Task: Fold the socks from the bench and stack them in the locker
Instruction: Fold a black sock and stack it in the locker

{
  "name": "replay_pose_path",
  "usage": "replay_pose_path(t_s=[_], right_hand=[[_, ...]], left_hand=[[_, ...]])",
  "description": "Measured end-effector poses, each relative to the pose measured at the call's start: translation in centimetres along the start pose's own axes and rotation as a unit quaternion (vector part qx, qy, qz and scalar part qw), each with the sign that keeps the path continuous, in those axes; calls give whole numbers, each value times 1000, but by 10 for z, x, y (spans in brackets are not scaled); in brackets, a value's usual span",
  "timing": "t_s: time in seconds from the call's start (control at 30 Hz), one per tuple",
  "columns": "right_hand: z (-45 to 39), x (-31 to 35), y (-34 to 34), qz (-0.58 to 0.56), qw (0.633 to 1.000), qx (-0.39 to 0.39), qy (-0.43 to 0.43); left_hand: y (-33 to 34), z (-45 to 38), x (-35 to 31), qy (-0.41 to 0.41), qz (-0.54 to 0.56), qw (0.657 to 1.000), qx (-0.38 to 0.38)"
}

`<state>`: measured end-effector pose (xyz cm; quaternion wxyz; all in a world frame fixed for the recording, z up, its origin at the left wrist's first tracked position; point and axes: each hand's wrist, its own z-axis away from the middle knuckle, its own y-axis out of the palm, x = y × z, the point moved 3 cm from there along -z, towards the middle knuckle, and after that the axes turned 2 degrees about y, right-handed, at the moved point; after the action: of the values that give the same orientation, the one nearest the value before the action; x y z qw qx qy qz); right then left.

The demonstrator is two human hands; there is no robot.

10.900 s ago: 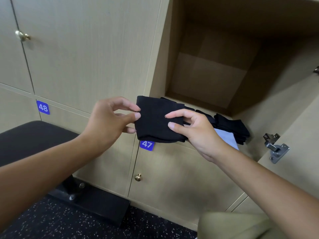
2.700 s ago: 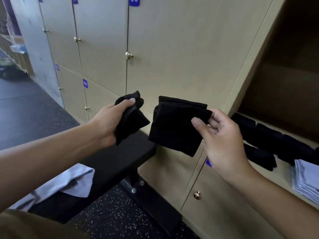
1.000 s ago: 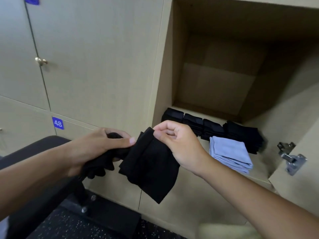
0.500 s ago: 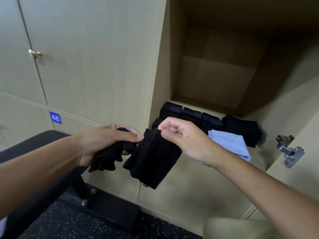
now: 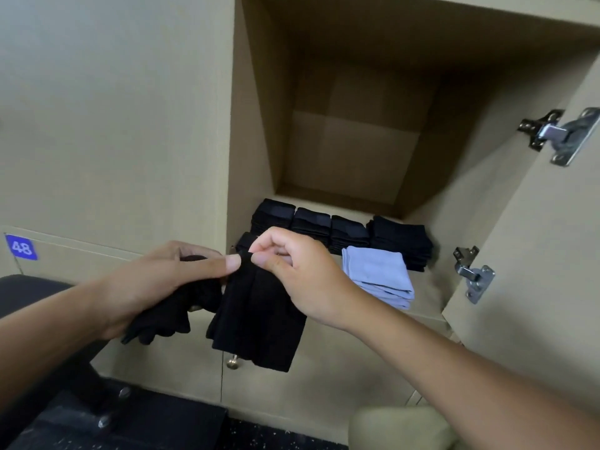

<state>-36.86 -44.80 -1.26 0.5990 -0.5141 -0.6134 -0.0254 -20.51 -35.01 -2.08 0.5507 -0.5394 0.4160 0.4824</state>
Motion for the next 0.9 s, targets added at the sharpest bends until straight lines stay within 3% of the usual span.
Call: replay_pose_path(t_s=[0.1, 0.43, 0.53, 0.7, 0.9], right_hand=[[1, -3, -6, 15, 1000, -20, 6], [1, -15, -31, 60, 996, -18, 59], [-1, -30, -43, -33, 992, -27, 122], [2, -48, -45, -244, 950, -36, 191], [5, -42, -38, -105, 989, -21, 98]], left_hand=[[8, -5, -8, 44, -35, 998, -4], [21, -22, -7, 64, -88, 991, -82], [20, -25, -8, 80, -84, 989, -95], [19, -30, -3, 69, -19, 990, -124], [17, -41, 7, 60, 22, 986, -154]])
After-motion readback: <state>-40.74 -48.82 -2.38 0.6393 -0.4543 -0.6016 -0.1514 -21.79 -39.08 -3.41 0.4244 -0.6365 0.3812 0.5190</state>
